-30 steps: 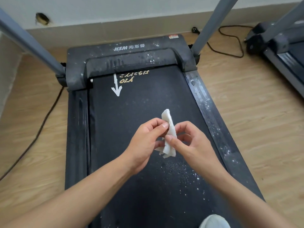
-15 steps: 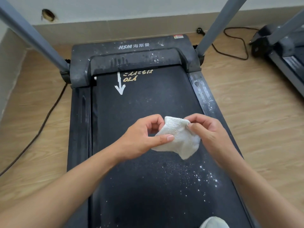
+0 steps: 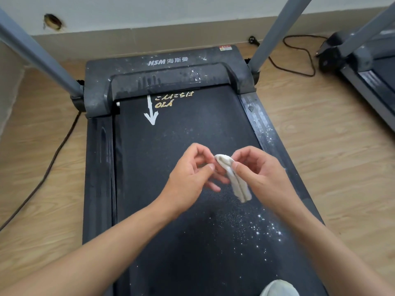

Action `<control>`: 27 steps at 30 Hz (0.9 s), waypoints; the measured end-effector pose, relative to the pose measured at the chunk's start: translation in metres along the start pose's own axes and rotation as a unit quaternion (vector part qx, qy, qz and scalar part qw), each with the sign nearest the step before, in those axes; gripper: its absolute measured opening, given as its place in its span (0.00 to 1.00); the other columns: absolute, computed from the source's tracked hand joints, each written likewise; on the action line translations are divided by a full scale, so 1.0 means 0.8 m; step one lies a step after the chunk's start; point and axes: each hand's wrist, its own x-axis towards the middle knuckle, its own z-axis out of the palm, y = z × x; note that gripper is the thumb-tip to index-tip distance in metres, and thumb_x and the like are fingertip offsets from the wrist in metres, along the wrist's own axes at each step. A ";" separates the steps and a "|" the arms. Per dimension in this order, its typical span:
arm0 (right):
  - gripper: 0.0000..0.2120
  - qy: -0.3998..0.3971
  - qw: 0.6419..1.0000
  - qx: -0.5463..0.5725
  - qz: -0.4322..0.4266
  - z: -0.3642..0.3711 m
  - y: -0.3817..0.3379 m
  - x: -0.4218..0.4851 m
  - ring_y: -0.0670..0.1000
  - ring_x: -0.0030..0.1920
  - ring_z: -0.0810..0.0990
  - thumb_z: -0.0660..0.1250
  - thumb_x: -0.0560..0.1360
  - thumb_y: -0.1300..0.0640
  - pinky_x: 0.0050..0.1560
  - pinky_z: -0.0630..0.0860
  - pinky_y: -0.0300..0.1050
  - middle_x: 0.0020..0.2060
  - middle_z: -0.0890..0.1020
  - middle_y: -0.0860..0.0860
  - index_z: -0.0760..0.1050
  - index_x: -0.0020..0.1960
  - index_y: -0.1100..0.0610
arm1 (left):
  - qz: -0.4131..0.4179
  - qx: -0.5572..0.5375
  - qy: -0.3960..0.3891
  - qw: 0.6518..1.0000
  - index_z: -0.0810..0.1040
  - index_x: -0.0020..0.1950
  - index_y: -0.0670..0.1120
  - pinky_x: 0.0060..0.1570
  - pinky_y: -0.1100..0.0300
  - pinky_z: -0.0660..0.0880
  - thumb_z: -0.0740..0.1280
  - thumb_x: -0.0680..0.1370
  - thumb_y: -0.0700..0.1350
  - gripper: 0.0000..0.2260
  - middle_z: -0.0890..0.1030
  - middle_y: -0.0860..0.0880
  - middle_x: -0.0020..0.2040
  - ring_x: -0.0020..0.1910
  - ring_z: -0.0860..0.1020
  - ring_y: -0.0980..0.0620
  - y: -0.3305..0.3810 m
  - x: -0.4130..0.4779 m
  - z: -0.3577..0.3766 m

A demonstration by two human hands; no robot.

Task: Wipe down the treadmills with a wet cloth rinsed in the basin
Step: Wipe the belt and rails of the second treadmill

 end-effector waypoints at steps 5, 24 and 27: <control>0.04 -0.039 0.998 -0.040 -0.037 -0.015 -0.007 0.001 0.50 0.38 0.78 0.70 0.79 0.61 0.41 0.74 0.45 0.38 0.83 0.50 0.82 0.47 0.53 | 0.098 0.235 -0.007 0.967 0.83 0.54 0.54 0.51 0.70 0.68 0.75 0.79 0.49 0.05 0.72 0.55 0.52 0.48 0.76 0.56 -0.004 0.006 -0.013; 0.05 -0.001 0.999 0.032 -0.016 -0.004 -0.007 -0.001 0.51 0.47 0.83 0.64 0.86 0.59 0.51 0.78 0.57 0.47 0.86 0.50 0.77 0.58 0.52 | 0.011 0.107 -0.067 0.992 0.77 0.50 0.44 0.43 0.63 0.74 0.69 0.83 0.50 0.10 0.80 0.51 0.41 0.41 0.77 0.56 -0.003 -0.001 0.014; 0.09 0.025 0.994 -0.091 -0.061 -0.023 -0.010 0.005 0.48 0.40 0.76 0.59 0.86 0.54 0.45 0.74 0.53 0.41 0.80 0.47 0.77 0.56 0.46 | -0.004 0.127 -0.099 0.987 0.74 0.46 0.44 0.45 0.56 0.72 0.70 0.80 0.49 0.10 0.83 0.46 0.47 0.42 0.77 0.53 -0.001 0.004 -0.006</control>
